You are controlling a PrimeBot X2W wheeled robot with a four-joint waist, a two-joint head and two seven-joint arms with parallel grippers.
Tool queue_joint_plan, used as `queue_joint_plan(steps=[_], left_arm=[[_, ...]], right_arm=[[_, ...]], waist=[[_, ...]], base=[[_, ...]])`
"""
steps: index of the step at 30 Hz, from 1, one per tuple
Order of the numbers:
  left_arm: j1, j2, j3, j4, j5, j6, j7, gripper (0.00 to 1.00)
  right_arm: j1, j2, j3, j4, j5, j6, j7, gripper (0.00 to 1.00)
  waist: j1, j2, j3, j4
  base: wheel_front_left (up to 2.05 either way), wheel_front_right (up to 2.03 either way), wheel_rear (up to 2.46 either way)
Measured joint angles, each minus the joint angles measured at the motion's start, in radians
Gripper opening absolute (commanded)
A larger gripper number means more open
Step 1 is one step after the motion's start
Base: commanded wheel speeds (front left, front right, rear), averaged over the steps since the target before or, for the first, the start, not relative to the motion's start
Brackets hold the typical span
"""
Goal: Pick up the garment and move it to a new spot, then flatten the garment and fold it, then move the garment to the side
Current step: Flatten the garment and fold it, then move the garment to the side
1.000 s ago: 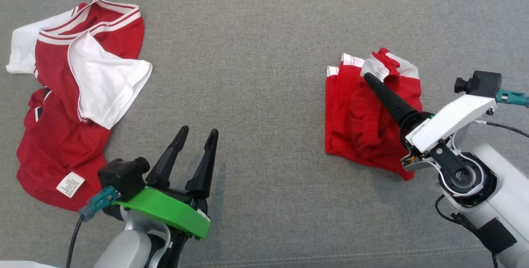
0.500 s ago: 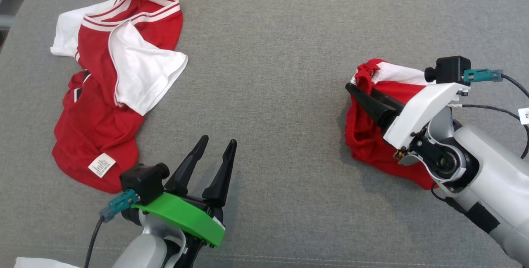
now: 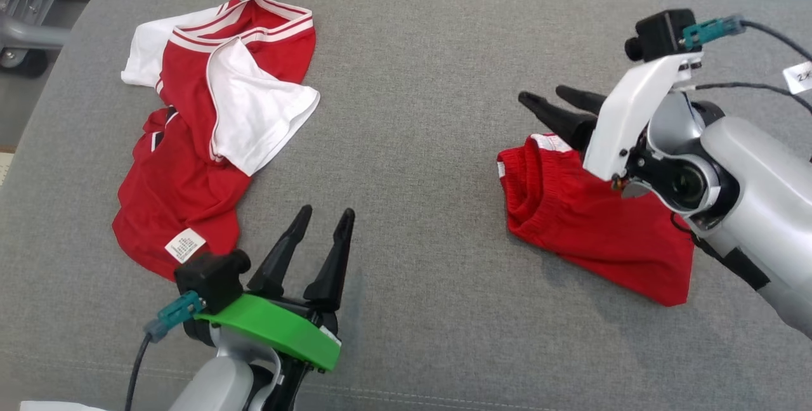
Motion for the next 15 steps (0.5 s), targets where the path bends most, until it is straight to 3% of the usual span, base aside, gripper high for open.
queue_joint_plan(steps=[5, 15], left_arm=[[0.0, 0.017, 0.039, -0.004, 0.002, 0.003, -0.014, 1.0], [0.009, 0.074, 0.09, -0.055, 0.036, 0.037, -0.029, 1.0]], right_arm=[[-0.001, 0.005, -0.081, -0.024, 0.054, 0.0, -0.042, 1.0], [0.203, -0.094, -0.106, 0.008, 0.054, 0.0, -0.124, 1.0]], waist=[[0.0, 0.0, -0.007, -0.017], [0.0, 0.0, -0.006, -0.09]], base=[[0.0, 0.0, 0.0], [0.0, 0.0, 0.0]])
